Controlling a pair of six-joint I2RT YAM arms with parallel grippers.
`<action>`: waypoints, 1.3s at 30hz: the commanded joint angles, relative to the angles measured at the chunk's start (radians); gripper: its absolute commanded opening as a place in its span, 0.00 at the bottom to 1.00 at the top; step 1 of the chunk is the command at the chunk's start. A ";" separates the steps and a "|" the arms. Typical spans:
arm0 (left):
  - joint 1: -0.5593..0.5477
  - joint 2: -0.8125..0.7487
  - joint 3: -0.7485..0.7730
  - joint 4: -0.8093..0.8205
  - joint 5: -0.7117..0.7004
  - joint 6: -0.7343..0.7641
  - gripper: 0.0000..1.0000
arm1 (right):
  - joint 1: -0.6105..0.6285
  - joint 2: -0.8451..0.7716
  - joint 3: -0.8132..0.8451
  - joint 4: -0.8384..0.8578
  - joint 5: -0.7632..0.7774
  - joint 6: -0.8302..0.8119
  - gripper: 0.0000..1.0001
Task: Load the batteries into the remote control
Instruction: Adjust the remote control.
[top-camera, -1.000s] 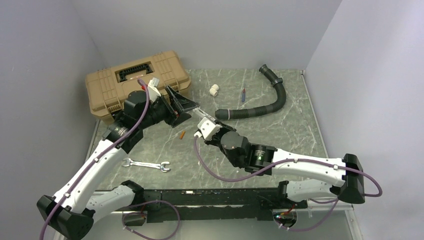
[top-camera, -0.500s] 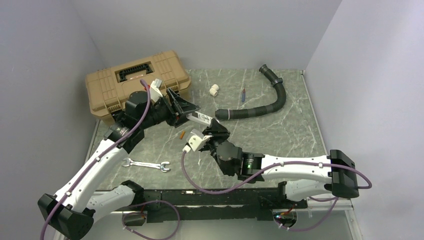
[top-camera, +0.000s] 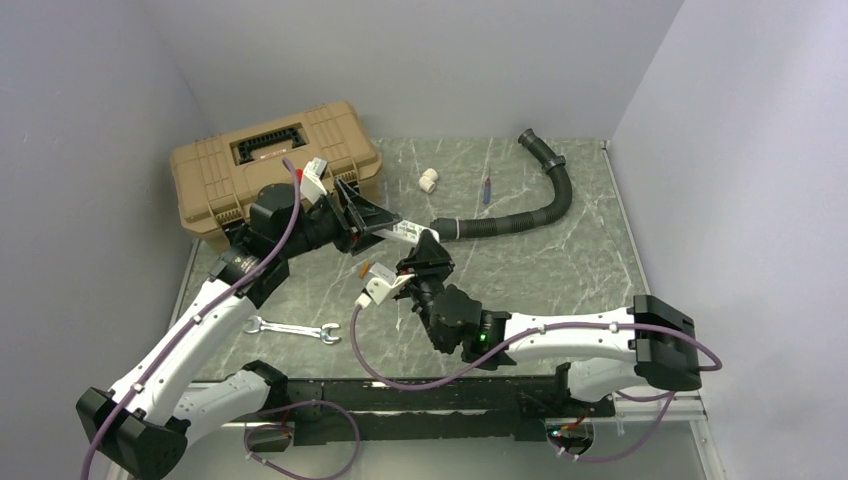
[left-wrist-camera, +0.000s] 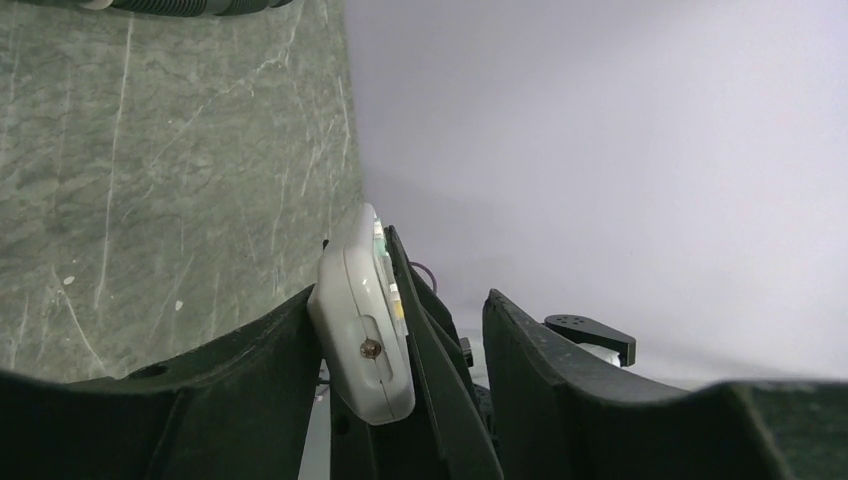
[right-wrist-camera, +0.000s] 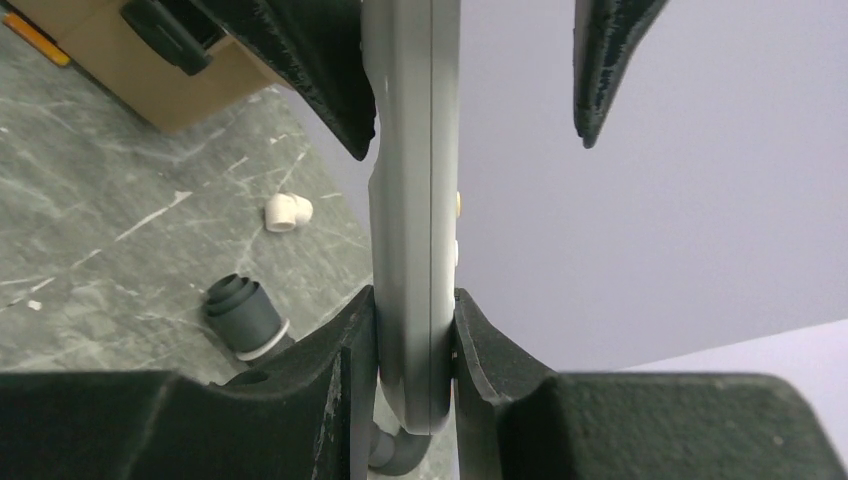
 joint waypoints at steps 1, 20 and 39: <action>-0.002 -0.005 -0.004 0.071 0.039 -0.010 0.60 | 0.007 0.026 -0.014 0.236 0.042 -0.153 0.00; -0.002 -0.011 -0.018 0.060 0.020 0.016 0.06 | 0.044 0.074 -0.036 0.457 0.047 -0.307 0.00; -0.002 -0.035 -0.078 0.060 -0.078 0.105 0.00 | 0.117 -0.022 0.086 -0.019 0.007 0.136 0.81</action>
